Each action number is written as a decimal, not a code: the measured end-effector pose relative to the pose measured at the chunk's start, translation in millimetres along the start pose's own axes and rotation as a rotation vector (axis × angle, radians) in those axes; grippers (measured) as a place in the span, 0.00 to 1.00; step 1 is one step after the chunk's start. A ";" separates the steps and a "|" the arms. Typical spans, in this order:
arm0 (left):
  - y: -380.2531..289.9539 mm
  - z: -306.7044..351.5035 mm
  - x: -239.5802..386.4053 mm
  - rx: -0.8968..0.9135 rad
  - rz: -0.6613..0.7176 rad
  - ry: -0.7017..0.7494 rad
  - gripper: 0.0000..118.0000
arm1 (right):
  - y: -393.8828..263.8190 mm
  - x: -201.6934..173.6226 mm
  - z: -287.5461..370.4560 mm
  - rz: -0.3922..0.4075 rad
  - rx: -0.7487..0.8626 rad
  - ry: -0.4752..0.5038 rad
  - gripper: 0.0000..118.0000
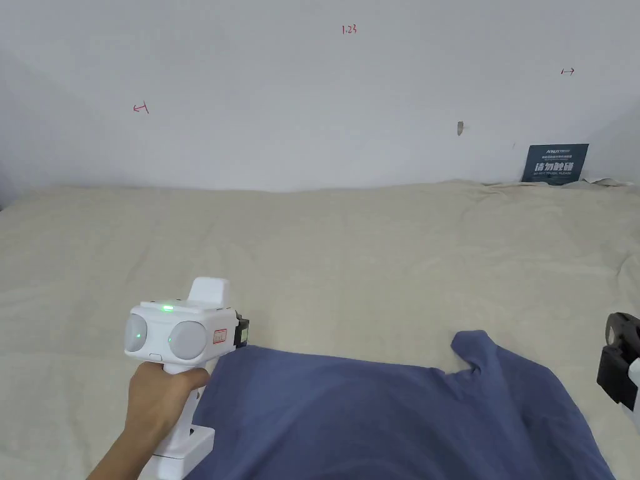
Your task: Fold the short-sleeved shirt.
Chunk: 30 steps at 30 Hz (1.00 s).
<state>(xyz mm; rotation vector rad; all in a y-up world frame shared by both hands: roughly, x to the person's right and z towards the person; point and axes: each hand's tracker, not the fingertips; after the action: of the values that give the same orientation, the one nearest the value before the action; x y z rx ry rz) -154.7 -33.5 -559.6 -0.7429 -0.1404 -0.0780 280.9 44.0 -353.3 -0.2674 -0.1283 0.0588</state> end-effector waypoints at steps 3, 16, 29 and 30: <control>8.2 -41.4 -8.4 -0.086 -0.016 0.004 0.00 | -6.9 1.3 -14.6 0.001 -0.022 -0.010 0.01; -4.4 -132.3 -35.6 -0.323 0.068 0.044 0.83 | -41.1 14.6 -40.4 0.013 -0.131 -0.042 0.01; -8.8 -121.2 -12.5 -0.314 0.028 0.009 0.01 | -43.8 29.4 -56.3 0.022 -0.191 -0.051 0.01; -7.9 -113.6 -13.0 -0.301 0.034 0.010 0.01 | -43.4 31.0 -65.5 0.021 -0.206 -0.043 0.01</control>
<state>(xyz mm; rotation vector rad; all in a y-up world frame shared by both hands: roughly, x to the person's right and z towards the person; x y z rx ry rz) -157.2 -116.2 -639.0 -1.0448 -0.1079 -0.0711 322.2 -12.4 -400.6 -0.4738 -0.1749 0.0726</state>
